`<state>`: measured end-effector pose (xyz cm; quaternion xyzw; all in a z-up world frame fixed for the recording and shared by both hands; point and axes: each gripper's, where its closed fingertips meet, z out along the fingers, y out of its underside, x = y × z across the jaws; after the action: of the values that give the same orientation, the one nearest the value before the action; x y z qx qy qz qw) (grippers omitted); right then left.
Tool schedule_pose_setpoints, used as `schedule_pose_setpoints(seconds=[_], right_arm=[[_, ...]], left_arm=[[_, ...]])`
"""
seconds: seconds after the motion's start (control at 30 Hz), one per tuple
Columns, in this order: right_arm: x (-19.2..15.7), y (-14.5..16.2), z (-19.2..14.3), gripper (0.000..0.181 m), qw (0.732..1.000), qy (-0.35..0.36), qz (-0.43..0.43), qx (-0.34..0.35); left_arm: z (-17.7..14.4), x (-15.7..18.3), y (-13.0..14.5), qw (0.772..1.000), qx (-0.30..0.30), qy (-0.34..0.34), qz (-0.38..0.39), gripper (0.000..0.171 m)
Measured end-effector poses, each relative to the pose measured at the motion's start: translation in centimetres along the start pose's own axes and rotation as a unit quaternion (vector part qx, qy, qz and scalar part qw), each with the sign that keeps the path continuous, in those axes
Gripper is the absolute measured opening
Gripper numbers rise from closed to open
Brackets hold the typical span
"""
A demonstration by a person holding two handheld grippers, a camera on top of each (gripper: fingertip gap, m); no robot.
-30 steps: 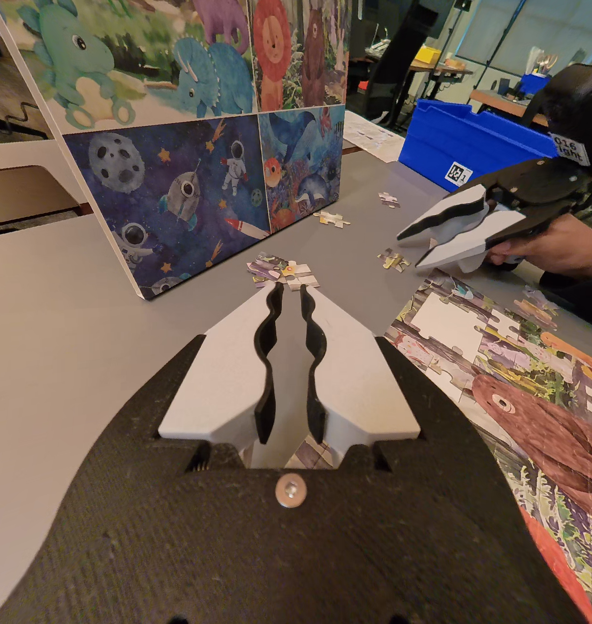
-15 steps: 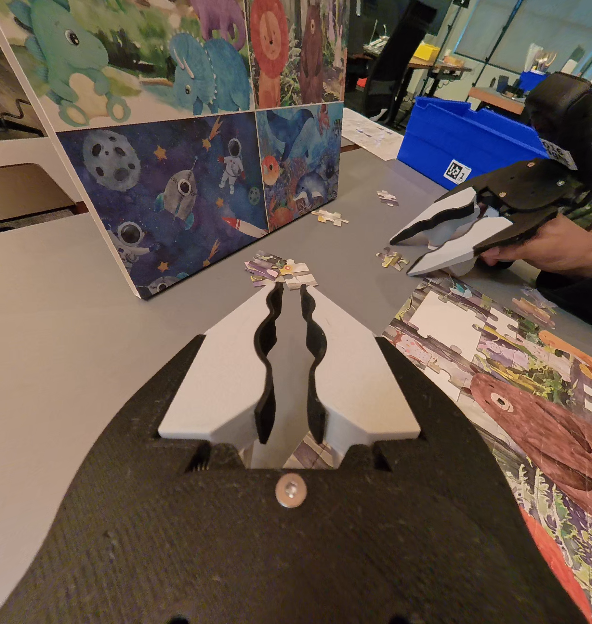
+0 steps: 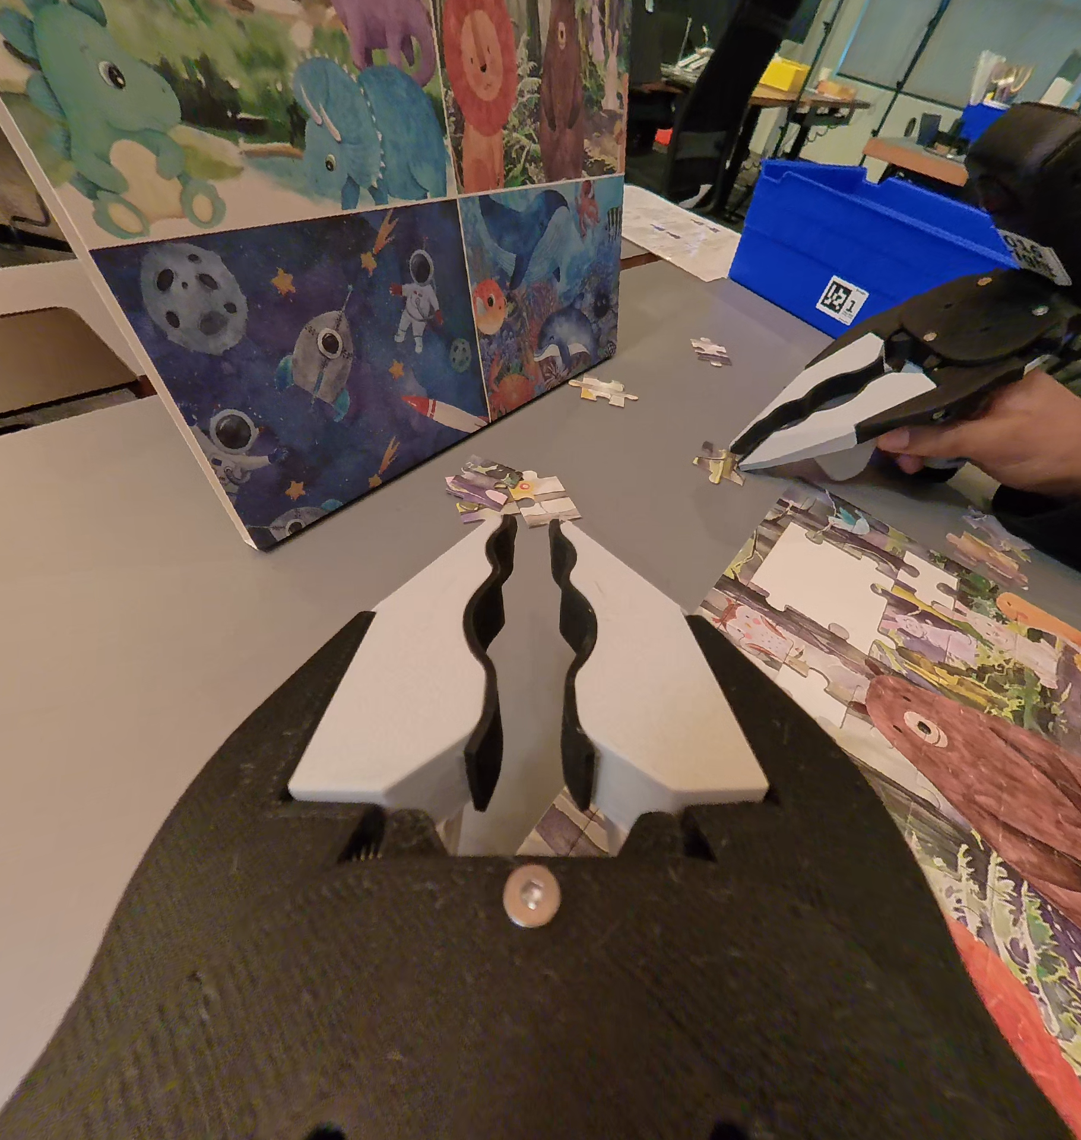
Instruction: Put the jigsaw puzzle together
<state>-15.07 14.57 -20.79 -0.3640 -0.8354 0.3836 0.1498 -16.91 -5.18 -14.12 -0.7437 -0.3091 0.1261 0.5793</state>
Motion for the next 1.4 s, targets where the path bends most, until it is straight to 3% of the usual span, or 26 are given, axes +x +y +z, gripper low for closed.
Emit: schedule_pose_setpoints(seconds=[0.1, 0.23, 0.37, 0.43, 0.53, 0.6, 0.7, 0.87, 1.1, 1.3, 1.33, 1.4], right_arm=[[-0.3, -0.4, -0.3, 0.0, 1.0, -0.011, 0.001, 0.015], [-0.5, -0.9, -0.8, 0.0, 0.999, -0.029, 0.013, 0.033], [0.4, -0.6, -1.2, 0.001, 0.999, -0.003, 0.01, 0.03], [0.7, -0.9, -1.3, 0.015, 0.999, 0.009, 0.028, 0.04], [-0.2, -1.2, -0.6, 0.058, 0.998, -0.004, 0.056, 0.038], [0.0, -0.9, -0.1, 0.064, 0.998, 0.028, 0.047, 0.019], [0.6, -0.4, 0.5, 0.061, 0.997, 0.071, 0.022, -0.008], [0.4, -0.2, 0.3, 0.032, 0.997, 0.06, 0.036, -0.017], [0.6, -0.1, 0.1, 0.03, 0.998, 0.058, 0.028, -0.014], [0.4, -2.4, -2.2, 0.028, 0.997, 0.038, 0.009, 0.067], [0.3, -2.7, -2.8, 0.02, 0.996, 0.031, 0.003, 0.079], [-0.1, -3.2, -4.0, 0.019, 0.995, 0.013, -0.015, 0.103]], left_arm=[[0.0, 0.0, 0.0, 1.0, -0.001, -0.001, 0.003, 0.009], [0.0, 0.0, 0.0, 1.0, 0.0, -0.001, 0.002, 0.009], [0.0, 0.0, 0.0, 1.0, -0.001, -0.002, 0.003, 0.01], [0.0, 0.0, 0.1, 1.0, -0.002, -0.002, 0.004, 0.01], [0.1, 0.1, 0.1, 1.0, -0.004, -0.002, 0.005, 0.01], [0.1, 0.0, 0.1, 1.0, -0.003, -0.002, 0.005, 0.01], [0.1, 0.0, 0.1, 1.0, -0.003, -0.002, 0.004, 0.01], [0.1, 0.1, 0.1, 1.0, -0.004, -0.002, 0.005, 0.01], [0.1, 0.1, 0.1, 1.0, -0.004, -0.002, 0.005, 0.01], [0.1, 0.1, 0.2, 1.0, -0.007, -0.001, 0.007, 0.01], [0.1, 0.1, 0.2, 1.0, -0.007, -0.001, 0.006, 0.01], [0.1, 0.1, 0.2, 1.0, -0.007, 0.0, 0.005, 0.01]])
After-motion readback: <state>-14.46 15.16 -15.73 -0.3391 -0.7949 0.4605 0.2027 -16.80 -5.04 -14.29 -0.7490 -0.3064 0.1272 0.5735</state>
